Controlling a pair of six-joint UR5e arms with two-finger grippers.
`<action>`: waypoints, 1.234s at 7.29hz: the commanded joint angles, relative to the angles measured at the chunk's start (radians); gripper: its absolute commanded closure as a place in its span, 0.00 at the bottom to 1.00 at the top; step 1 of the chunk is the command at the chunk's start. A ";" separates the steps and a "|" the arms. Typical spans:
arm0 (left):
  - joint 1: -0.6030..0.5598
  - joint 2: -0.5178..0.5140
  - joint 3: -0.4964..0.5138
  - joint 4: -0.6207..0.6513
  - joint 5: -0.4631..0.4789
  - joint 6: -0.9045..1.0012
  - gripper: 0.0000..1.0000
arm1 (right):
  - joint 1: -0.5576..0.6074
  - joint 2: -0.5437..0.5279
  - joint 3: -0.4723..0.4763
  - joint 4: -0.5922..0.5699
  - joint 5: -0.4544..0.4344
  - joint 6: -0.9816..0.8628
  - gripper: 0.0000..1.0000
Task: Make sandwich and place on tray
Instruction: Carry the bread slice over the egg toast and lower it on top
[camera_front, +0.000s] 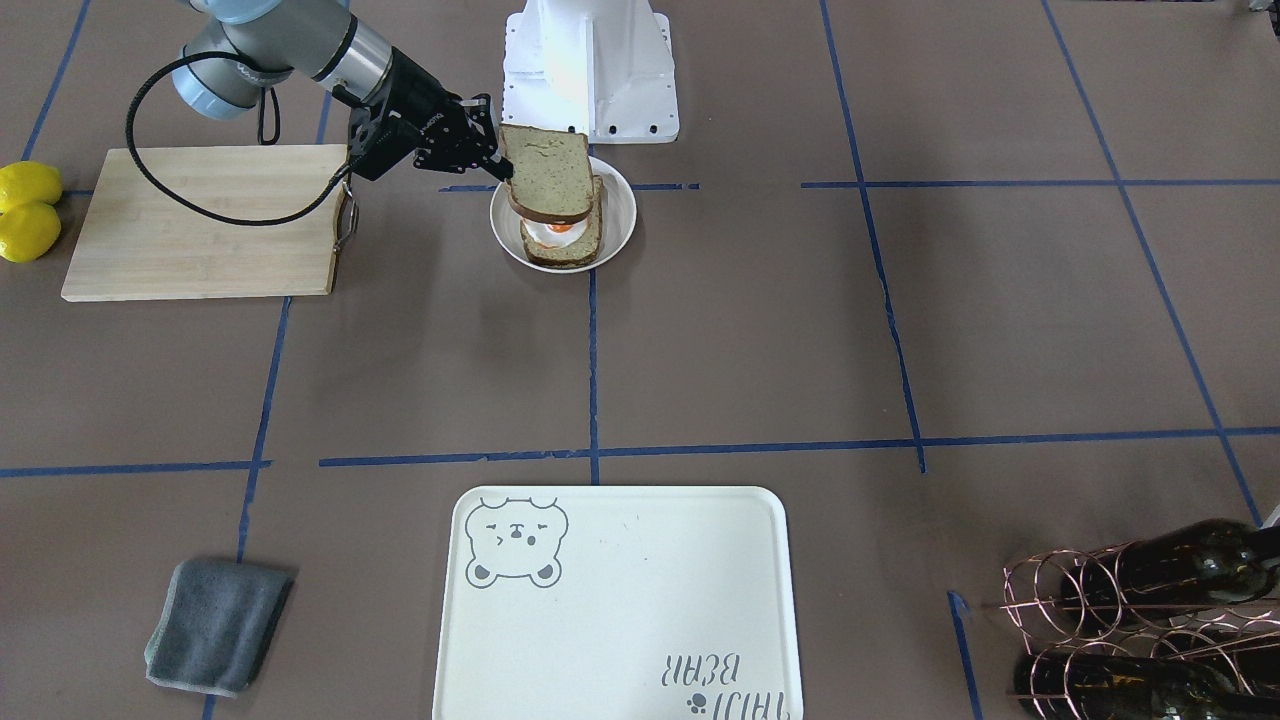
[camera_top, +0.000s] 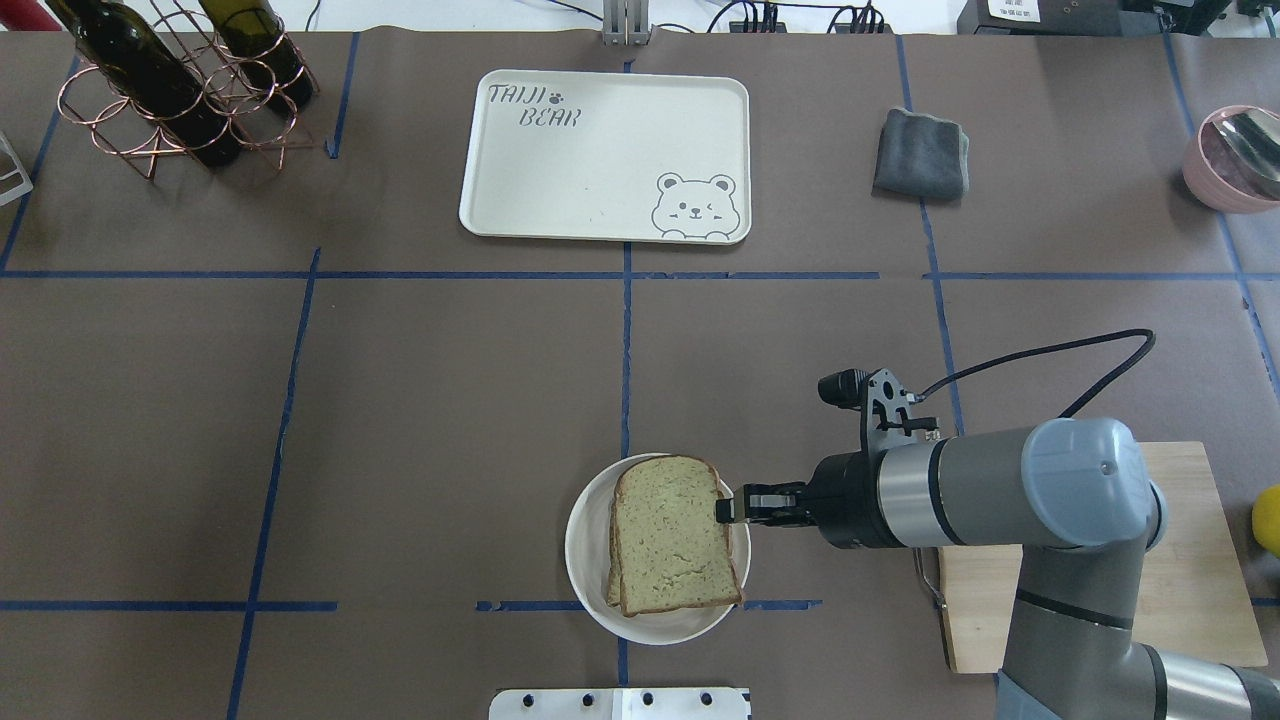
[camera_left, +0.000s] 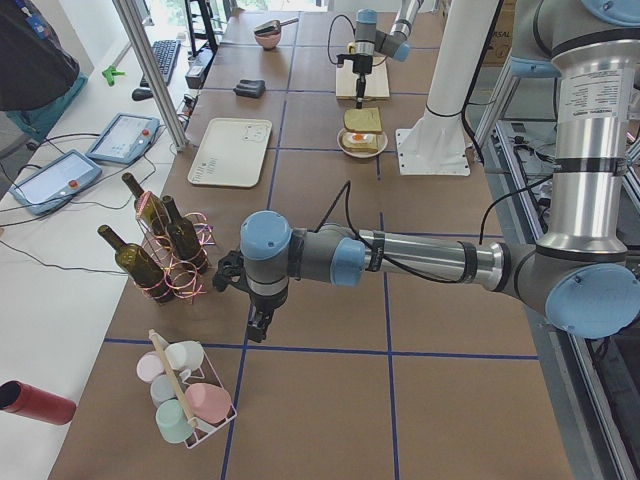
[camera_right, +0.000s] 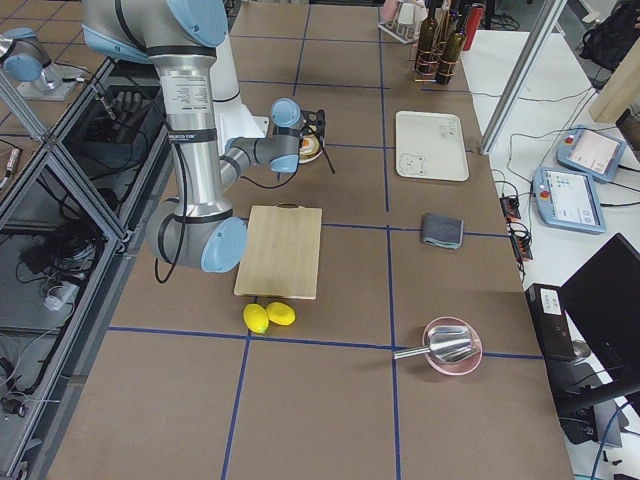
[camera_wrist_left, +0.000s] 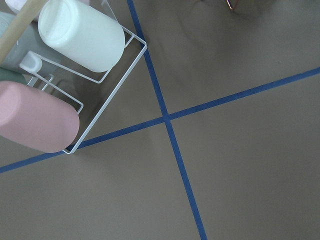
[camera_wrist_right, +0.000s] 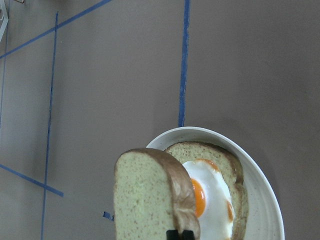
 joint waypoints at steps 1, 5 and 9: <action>0.000 0.000 0.000 0.000 0.000 0.000 0.00 | -0.036 0.012 -0.011 -0.055 -0.023 0.008 1.00; 0.002 -0.005 0.002 0.000 0.000 0.000 0.00 | -0.039 0.056 -0.035 -0.112 -0.038 0.007 0.82; 0.003 -0.018 -0.029 -0.038 -0.002 -0.142 0.00 | -0.004 0.046 -0.024 -0.112 -0.025 0.007 0.00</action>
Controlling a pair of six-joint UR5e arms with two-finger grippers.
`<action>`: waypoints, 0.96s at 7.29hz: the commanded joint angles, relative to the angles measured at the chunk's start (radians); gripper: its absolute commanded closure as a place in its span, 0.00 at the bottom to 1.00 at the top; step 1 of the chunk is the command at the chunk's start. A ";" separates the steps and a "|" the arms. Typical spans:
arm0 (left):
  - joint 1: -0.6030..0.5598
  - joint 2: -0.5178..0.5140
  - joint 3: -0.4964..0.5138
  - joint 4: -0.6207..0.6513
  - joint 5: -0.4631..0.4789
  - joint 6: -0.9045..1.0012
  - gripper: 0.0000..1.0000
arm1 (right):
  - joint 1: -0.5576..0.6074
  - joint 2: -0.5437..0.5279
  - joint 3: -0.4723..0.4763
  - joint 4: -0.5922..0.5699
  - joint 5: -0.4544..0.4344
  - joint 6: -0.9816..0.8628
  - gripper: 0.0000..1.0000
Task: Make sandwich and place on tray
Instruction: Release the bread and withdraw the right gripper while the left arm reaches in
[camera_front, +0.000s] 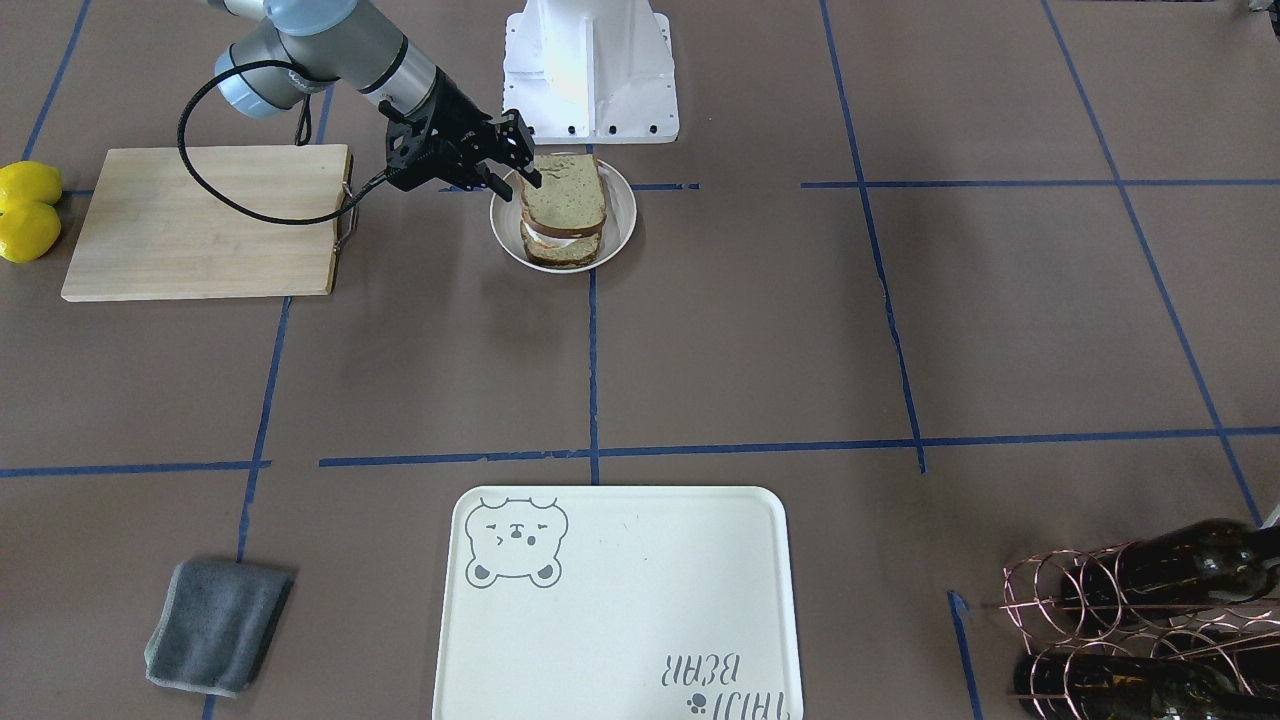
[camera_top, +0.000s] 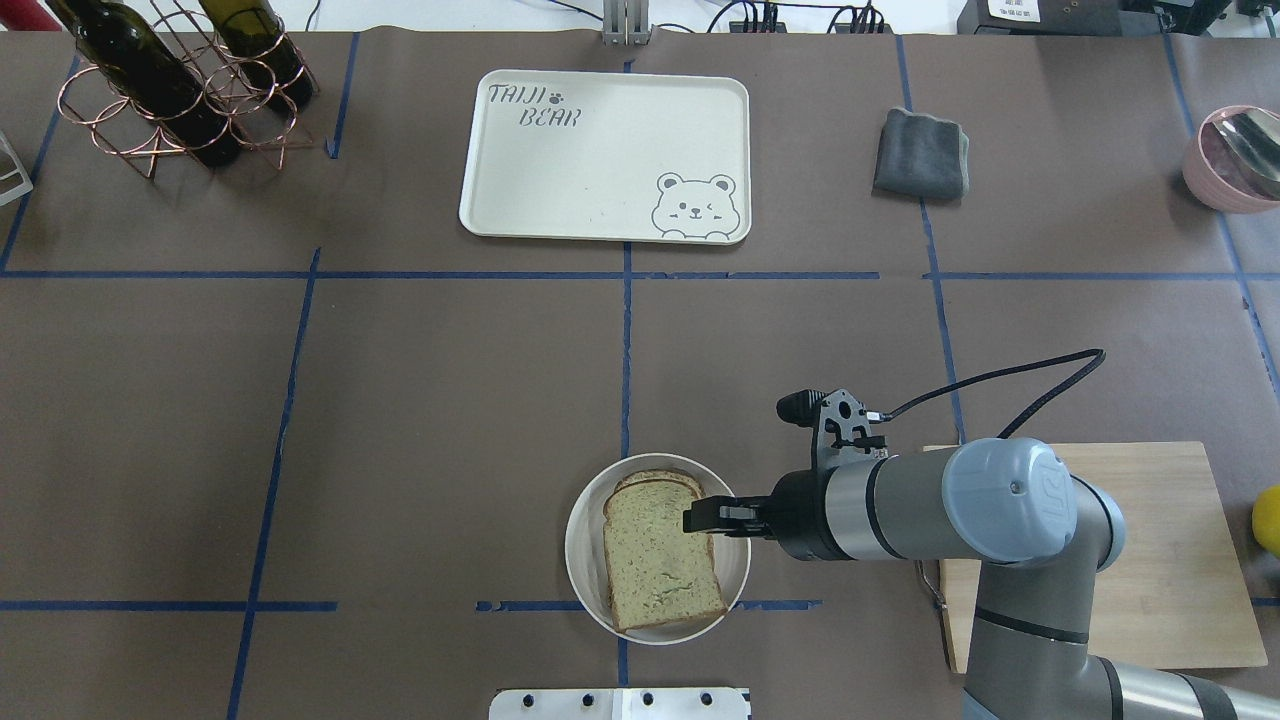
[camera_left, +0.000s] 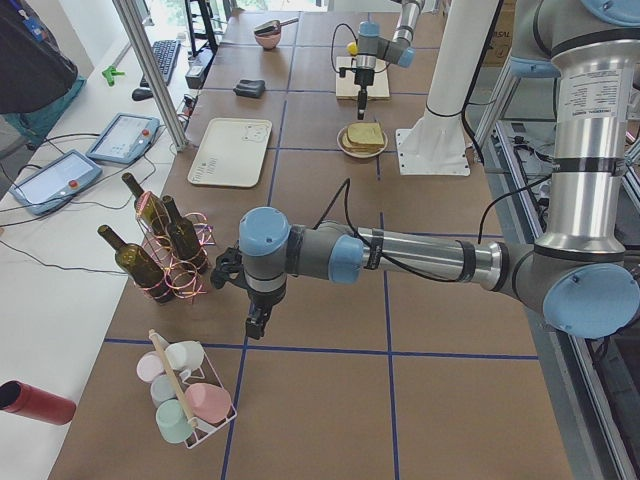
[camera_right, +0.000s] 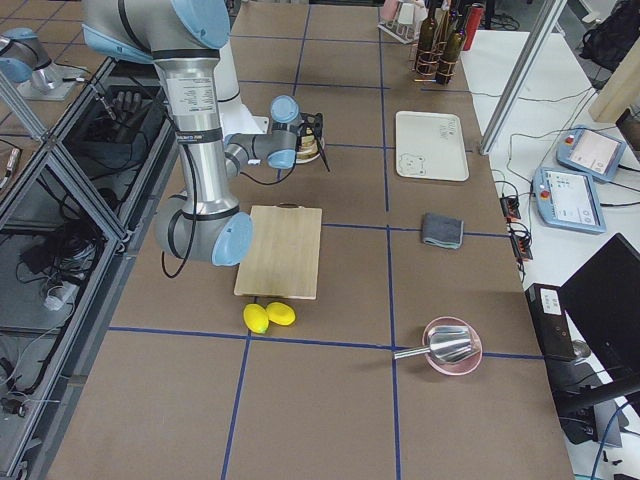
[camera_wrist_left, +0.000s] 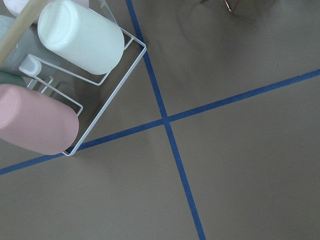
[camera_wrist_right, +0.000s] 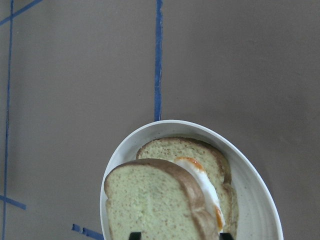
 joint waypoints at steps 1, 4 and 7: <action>0.009 -0.010 -0.004 -0.170 -0.001 -0.197 0.00 | 0.079 -0.025 0.020 -0.002 0.074 0.000 0.00; 0.272 -0.011 0.002 -0.619 0.003 -0.745 0.00 | 0.314 -0.135 0.032 -0.002 0.246 -0.015 0.00; 0.586 -0.063 -0.019 -1.006 0.048 -1.420 0.00 | 0.404 -0.273 0.029 -0.009 0.234 -0.134 0.00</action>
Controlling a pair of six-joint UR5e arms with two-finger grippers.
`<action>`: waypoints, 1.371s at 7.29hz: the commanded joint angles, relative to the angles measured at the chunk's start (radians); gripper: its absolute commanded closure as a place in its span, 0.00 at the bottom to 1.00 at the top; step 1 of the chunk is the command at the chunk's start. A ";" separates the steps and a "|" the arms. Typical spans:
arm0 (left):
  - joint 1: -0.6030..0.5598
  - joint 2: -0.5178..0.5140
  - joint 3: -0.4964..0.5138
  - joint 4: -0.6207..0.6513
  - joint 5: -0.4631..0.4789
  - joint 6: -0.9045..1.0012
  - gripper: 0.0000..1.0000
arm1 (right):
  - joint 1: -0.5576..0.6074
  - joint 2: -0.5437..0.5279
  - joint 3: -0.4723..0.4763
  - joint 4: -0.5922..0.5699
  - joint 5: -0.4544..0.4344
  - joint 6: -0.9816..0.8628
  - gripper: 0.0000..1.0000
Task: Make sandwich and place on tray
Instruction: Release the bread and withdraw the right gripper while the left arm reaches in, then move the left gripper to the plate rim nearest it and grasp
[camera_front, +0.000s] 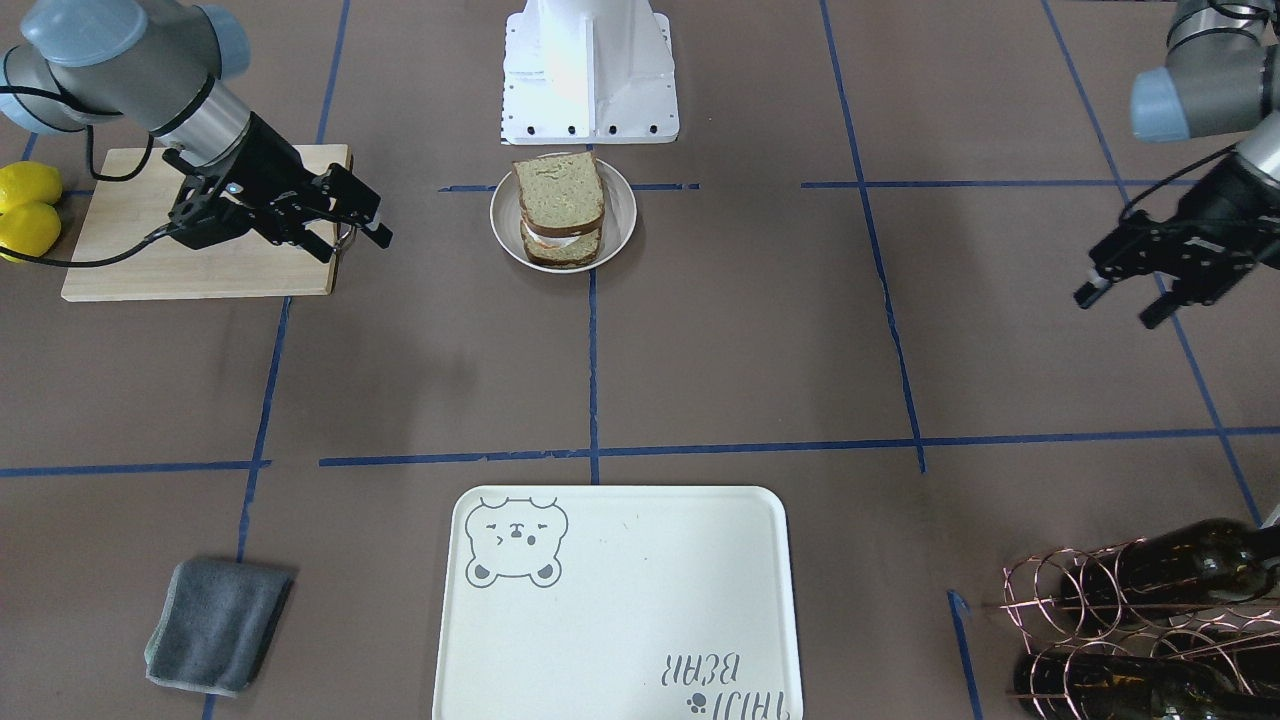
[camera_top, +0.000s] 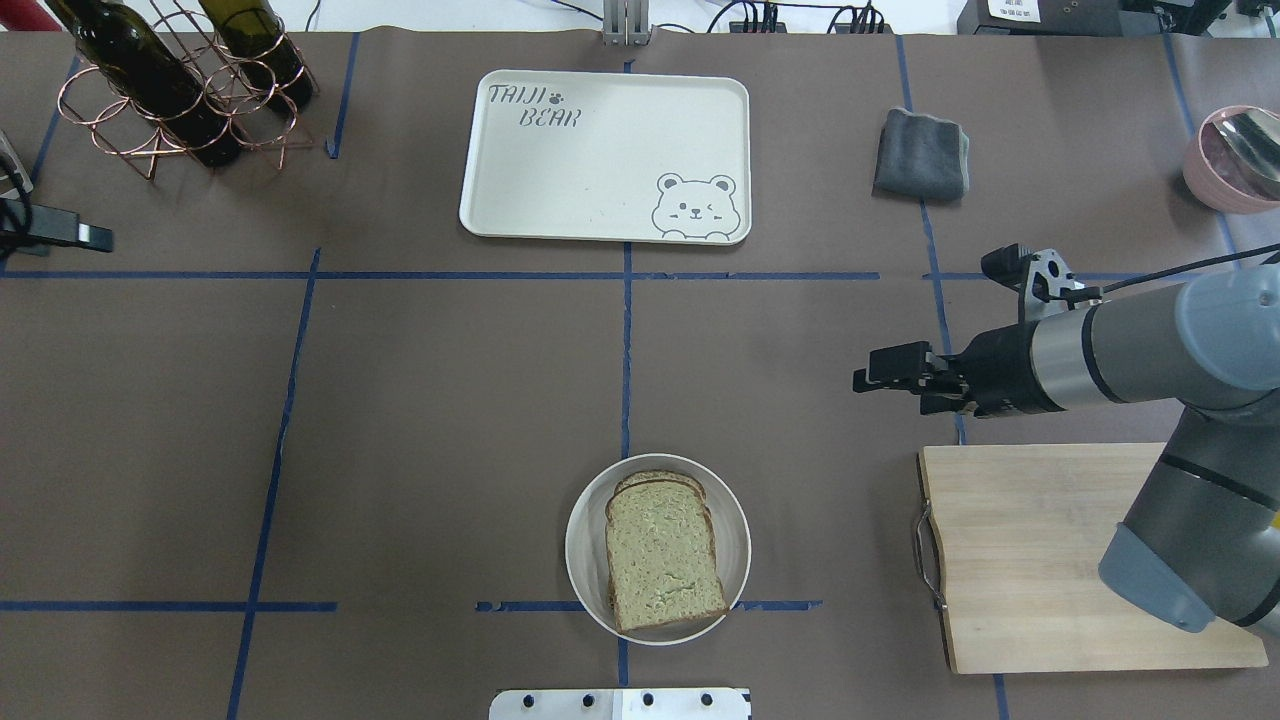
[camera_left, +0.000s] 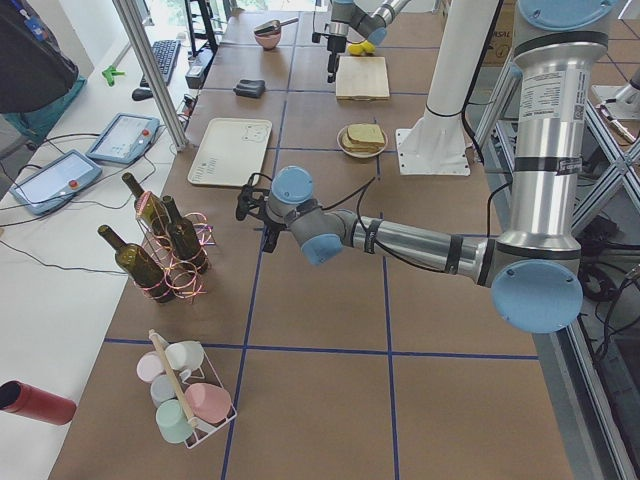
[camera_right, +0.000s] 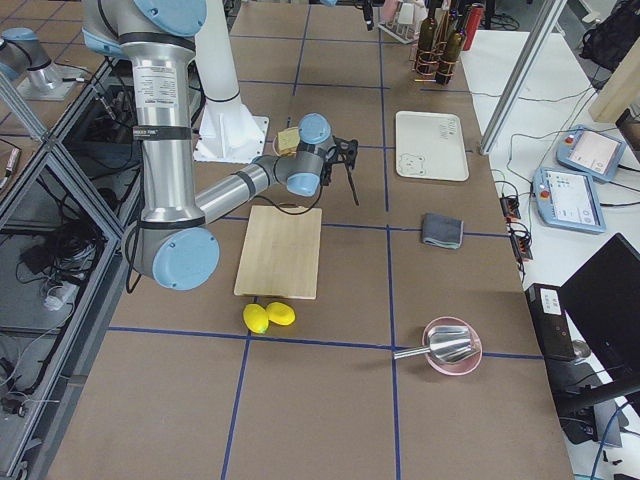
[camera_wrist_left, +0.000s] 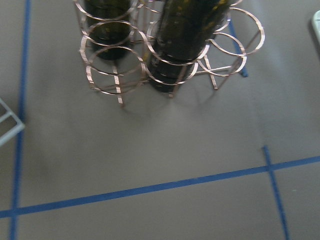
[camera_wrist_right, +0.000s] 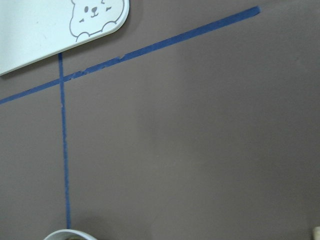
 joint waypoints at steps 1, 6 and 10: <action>0.210 -0.057 -0.042 -0.124 0.097 -0.345 0.00 | 0.078 -0.073 0.003 -0.099 -0.005 -0.169 0.00; 0.534 -0.294 -0.117 0.232 0.419 -0.444 0.02 | 0.172 -0.062 0.006 -0.399 0.003 -0.481 0.00; 0.698 -0.376 -0.108 0.359 0.501 -0.446 0.21 | 0.172 -0.057 0.002 -0.399 0.009 -0.481 0.00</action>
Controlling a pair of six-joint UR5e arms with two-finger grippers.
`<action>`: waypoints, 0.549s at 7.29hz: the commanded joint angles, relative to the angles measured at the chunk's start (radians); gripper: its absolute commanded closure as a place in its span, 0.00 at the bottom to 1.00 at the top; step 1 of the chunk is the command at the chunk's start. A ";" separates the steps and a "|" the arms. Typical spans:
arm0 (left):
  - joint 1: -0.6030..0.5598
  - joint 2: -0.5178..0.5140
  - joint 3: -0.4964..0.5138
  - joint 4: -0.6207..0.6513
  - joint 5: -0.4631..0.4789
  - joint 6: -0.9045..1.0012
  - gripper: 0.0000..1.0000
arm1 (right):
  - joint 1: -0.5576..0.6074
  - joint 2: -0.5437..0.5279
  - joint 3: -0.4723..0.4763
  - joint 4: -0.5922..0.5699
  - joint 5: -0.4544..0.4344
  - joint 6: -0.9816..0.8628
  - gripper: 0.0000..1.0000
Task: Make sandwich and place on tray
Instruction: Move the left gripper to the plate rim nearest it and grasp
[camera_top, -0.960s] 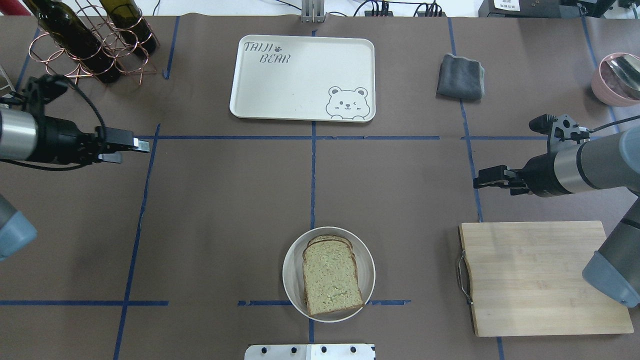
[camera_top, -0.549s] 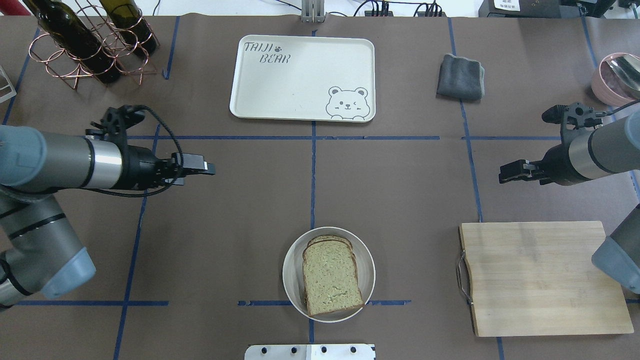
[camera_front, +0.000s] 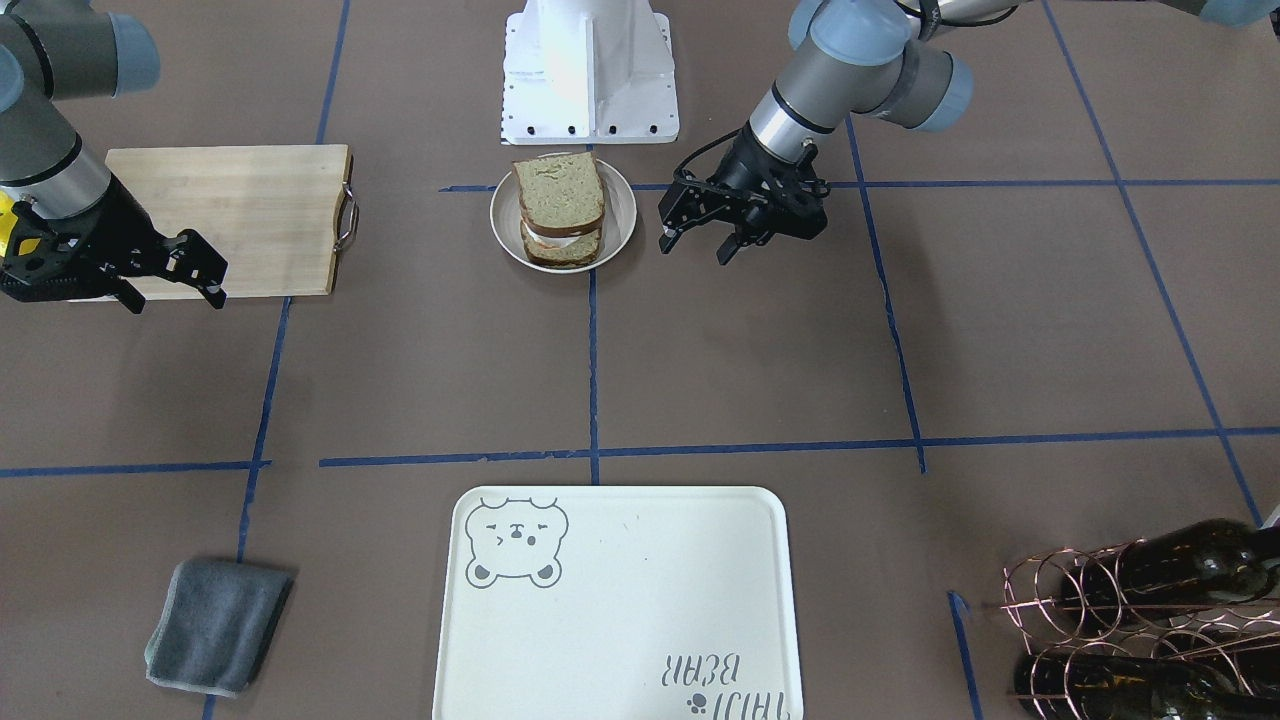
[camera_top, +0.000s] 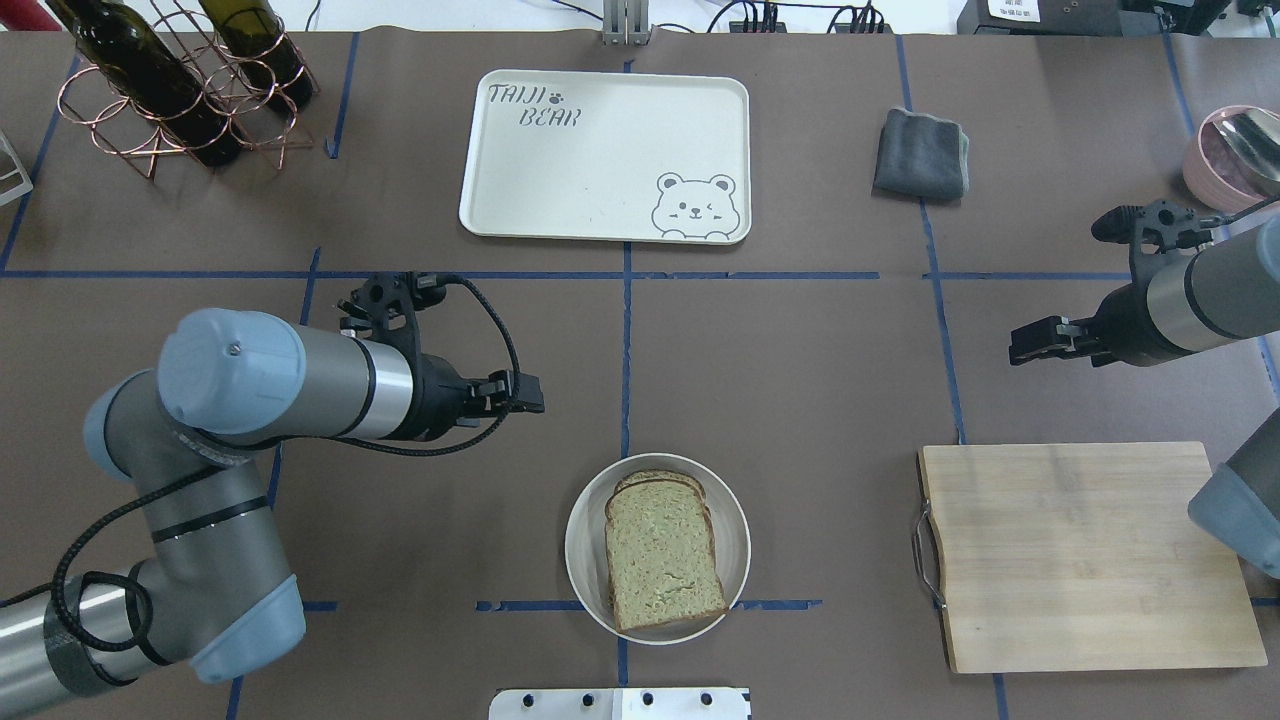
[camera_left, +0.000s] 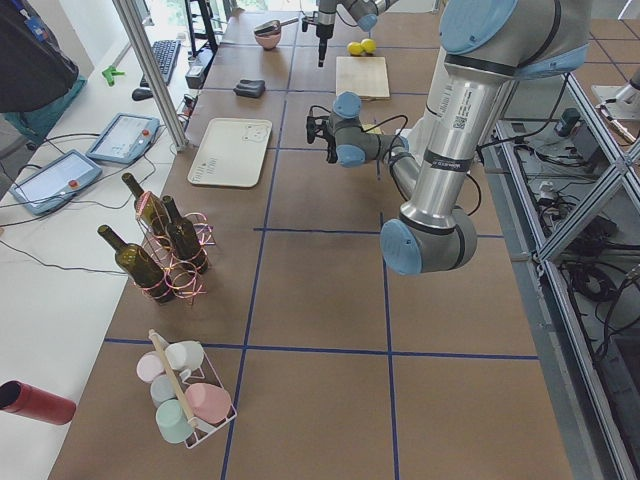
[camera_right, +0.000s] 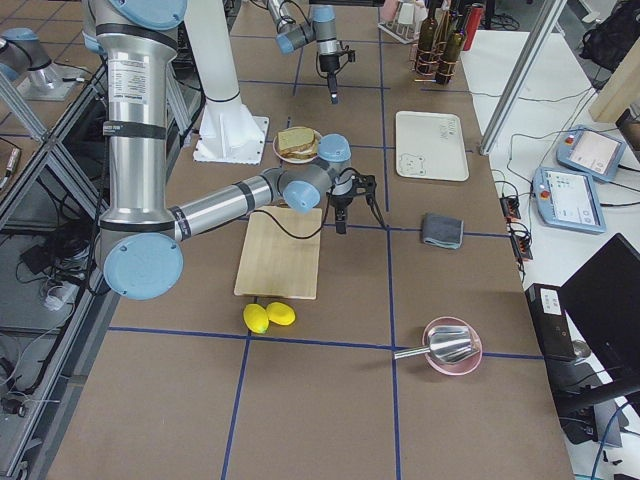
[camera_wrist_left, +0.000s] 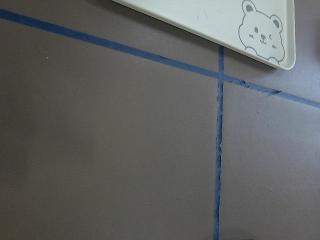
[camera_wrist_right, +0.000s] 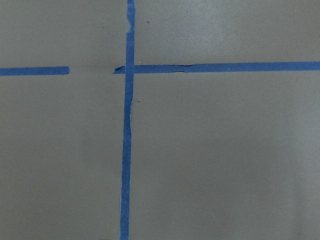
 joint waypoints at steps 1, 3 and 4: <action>0.081 -0.015 0.005 0.011 0.016 -0.001 0.27 | 0.000 0.003 -0.001 0.000 0.001 0.000 0.00; 0.149 -0.018 0.013 0.011 0.018 -0.001 0.41 | 0.000 0.003 -0.001 0.000 0.002 0.000 0.00; 0.158 -0.020 0.022 0.011 0.018 -0.001 0.45 | 0.000 0.003 -0.001 0.000 0.002 0.001 0.00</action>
